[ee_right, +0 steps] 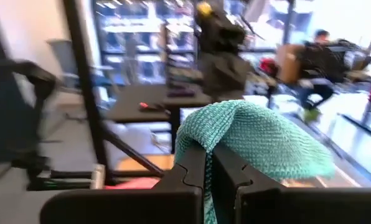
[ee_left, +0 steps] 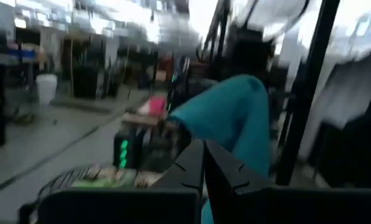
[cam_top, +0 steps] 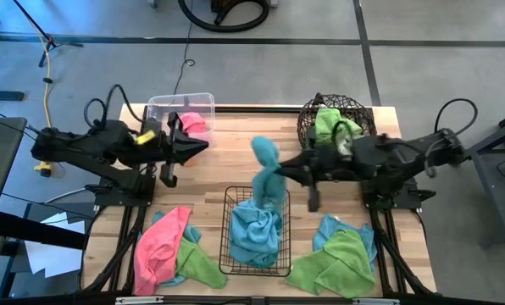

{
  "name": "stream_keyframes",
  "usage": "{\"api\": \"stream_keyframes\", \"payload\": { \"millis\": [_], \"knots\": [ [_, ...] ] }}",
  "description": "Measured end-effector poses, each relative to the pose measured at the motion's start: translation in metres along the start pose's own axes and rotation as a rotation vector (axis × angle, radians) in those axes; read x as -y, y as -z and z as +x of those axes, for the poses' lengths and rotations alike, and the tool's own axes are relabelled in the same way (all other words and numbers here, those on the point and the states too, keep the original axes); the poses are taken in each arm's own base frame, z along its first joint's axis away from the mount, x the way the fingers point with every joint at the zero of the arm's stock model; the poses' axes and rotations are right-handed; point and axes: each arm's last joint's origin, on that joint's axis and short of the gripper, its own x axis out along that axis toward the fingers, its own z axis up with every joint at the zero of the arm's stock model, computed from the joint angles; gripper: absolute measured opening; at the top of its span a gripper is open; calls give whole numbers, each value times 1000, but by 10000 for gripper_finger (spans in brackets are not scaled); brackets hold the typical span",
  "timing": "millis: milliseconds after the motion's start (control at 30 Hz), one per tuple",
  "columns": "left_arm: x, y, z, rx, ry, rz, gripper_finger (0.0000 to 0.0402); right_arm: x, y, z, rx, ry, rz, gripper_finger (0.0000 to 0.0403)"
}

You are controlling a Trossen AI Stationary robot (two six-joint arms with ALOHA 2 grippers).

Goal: Sort microfiber towel by color & place in baskets
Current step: Put the blue towel into the bottom basket

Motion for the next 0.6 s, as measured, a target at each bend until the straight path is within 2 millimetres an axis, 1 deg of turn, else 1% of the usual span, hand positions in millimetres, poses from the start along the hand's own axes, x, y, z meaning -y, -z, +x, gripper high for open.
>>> {"api": "stream_keyframes", "payload": {
  "millis": [67, 167, 300, 600],
  "knots": [
    [4, -3, 3, -46, 17, 26, 0, 4, 7, 10, -31, 62, -5, 0],
    [8, -4, 6, -59, 38, 51, 0, 10, 11, 17, -44, 119, -13, 0],
    [9, -1, 9, -74, 28, 59, 0, 14, 10, 17, -37, 126, -3, 0],
    [9, -2, 8, -64, 26, 64, 0, 12, 8, 16, -25, 59, 21, 0]
  ]
}}
